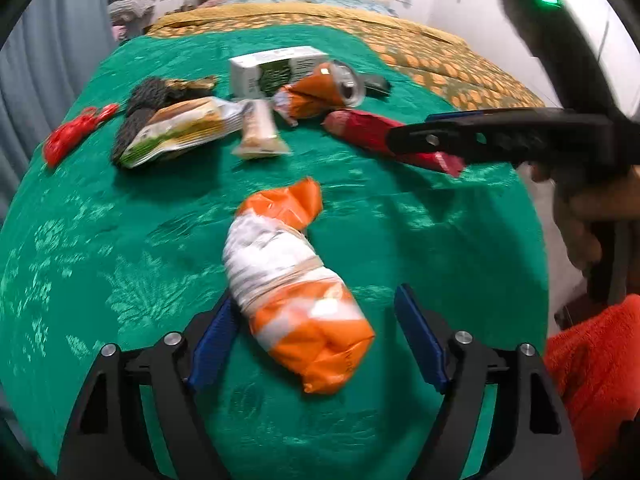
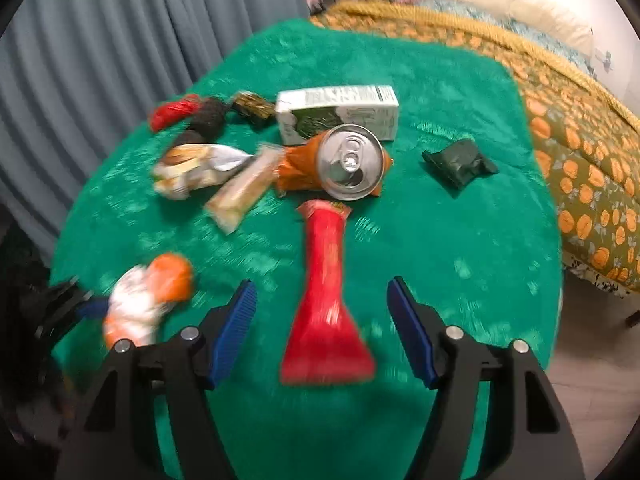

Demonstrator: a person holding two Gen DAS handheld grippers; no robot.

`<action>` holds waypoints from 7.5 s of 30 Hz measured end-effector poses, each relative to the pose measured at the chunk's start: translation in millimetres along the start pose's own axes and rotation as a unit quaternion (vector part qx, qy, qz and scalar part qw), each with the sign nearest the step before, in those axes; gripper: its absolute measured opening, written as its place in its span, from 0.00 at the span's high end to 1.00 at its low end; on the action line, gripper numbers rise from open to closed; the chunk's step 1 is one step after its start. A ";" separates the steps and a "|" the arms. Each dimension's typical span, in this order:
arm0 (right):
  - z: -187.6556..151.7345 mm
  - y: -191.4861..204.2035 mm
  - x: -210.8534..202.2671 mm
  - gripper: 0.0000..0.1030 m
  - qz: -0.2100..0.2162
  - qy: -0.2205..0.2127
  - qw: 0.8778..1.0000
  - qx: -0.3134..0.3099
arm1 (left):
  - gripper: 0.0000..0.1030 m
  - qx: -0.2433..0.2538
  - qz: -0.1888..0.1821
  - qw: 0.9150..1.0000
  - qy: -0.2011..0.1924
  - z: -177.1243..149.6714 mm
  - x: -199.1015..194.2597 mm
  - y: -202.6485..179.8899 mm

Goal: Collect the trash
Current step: 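Grasp the red snack bar wrapper with the right tool while the left tool holds the orange-white snack, then carry both snacks over the blue wastebasket and open both tools to drop them, then return to the cloth and grasp the black rope bundle with the left tool, then grasp the beige snack bar wrapper with the right tool while the left tool holds the rope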

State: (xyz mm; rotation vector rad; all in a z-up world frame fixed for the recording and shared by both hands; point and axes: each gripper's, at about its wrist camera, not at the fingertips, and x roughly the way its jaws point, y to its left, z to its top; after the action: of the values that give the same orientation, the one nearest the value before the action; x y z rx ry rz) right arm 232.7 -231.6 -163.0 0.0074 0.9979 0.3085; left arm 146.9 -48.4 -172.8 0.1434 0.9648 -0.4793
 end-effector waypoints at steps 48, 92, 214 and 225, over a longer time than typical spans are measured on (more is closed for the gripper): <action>-85.2 18.5 -48.6 0.84 -0.007 0.079 0.996 -0.047 | 0.42 0.004 -0.024 0.999 0.032 17.5 -6.5 24.0; -227.9 -313.2 -84.8 0.80 -0.080 -0.047 0.948 0.303 | 0.42 0.135 -0.160 0.974 0.086 53.0 164.8 -339.1; 37.6 75.4 56.8 0.71 0.001 -0.033 0.999 -0.003 | 0.15 -0.052 0.095 0.994 -0.021 -11.7 -8.5 93.9; -27.5 73.1 -13.8 0.71 0.089 -0.013 0.994 -0.068 | 0.13 -0.051 0.097 0.994 -0.021 -11.8 -7.9 93.8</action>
State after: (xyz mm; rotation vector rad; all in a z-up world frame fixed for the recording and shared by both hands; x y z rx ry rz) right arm 184.7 -168.9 -155.9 -0.0229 0.9497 0.5376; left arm 176.7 41.3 -181.8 0.1322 0.9226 -0.2530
